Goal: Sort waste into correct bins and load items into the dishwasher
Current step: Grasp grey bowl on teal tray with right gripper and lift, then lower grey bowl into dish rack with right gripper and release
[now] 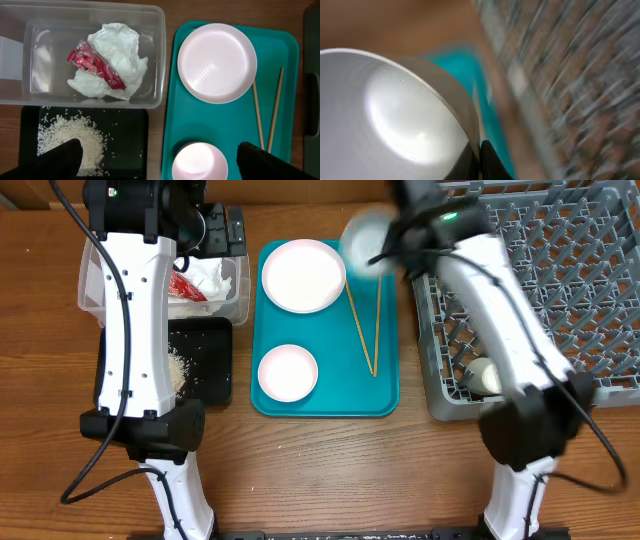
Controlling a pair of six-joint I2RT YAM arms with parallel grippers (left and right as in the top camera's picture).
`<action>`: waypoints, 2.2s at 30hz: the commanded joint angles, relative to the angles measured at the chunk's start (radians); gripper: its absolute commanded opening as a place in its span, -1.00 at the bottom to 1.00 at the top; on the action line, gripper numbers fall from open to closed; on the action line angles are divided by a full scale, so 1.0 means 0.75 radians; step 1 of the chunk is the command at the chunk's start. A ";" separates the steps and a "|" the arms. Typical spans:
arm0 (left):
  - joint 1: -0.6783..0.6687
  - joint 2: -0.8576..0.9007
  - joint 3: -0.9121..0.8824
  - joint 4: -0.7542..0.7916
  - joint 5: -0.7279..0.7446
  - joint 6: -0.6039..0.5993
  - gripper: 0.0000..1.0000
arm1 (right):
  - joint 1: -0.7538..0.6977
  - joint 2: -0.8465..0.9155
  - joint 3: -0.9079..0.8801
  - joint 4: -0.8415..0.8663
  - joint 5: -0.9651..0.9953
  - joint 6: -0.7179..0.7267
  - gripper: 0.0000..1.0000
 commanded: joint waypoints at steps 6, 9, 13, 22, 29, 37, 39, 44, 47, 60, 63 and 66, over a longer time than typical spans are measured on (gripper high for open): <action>-0.005 -0.017 0.020 0.005 -0.003 -0.017 0.99 | -0.134 -0.047 0.077 0.087 0.935 -0.009 -0.92; -0.005 -0.017 0.020 0.005 -0.003 -0.017 1.00 | -0.164 0.023 0.062 0.121 1.093 -0.011 -0.92; -0.002 -0.017 0.020 0.005 -0.003 -0.017 1.00 | -0.167 0.129 0.062 0.199 1.267 -0.067 -0.92; -0.003 -0.017 0.020 0.005 -0.003 -0.017 1.00 | -0.165 0.351 0.062 0.549 1.307 -0.512 -0.92; -0.003 -0.017 0.020 0.005 -0.003 -0.017 1.00 | -0.153 0.440 0.062 0.550 1.205 -0.525 -0.92; -0.010 -0.017 0.020 0.005 -0.003 -0.017 0.99 | -0.114 0.475 0.062 0.588 1.192 -0.524 -0.92; -0.012 -0.017 0.020 0.005 -0.003 -0.017 1.00 | -0.114 0.489 0.062 0.609 1.192 -0.524 -0.92; -0.011 -0.017 0.020 0.005 -0.003 -0.017 1.00 | -0.113 0.534 0.062 0.620 1.256 -0.524 -0.92; -0.010 -0.017 0.020 0.005 -0.003 -0.017 1.00 | -0.113 0.554 0.062 0.633 1.381 -0.523 -0.92; -0.011 -0.017 0.020 0.005 -0.003 -0.017 1.00 | -0.089 0.556 0.062 0.563 1.280 -0.518 -0.92; -0.011 -0.017 0.020 0.005 -0.003 -0.017 1.00 | -0.061 0.556 0.062 0.538 1.281 -0.518 -0.92; -0.012 -0.017 0.020 0.005 -0.003 -0.017 1.00 | -0.052 0.556 0.062 0.539 1.281 -0.518 -0.93</action>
